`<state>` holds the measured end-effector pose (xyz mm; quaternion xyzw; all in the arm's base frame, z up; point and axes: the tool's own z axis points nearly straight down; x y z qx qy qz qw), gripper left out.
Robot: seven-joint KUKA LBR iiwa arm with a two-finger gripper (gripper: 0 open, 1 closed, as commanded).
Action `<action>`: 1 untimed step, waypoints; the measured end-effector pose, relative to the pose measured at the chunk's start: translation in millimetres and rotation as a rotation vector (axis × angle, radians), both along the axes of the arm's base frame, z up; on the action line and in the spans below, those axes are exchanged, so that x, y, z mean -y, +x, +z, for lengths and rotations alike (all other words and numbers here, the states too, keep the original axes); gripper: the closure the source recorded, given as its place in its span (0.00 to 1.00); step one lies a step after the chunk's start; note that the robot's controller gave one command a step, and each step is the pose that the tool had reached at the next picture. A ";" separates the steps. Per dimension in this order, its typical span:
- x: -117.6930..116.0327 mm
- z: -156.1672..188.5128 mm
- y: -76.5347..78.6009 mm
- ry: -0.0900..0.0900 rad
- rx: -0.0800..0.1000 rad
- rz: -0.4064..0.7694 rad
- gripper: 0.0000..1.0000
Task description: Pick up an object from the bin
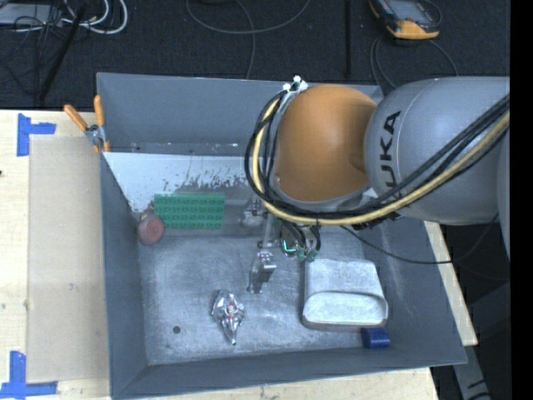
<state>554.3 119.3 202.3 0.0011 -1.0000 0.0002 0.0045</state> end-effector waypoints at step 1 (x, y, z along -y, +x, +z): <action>-9.6 -130.1 -6.4 0.003 0.008 0.520 0.00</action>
Offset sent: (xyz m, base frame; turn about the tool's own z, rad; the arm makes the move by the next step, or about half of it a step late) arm -0.0075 0.0087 -0.1323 -0.5211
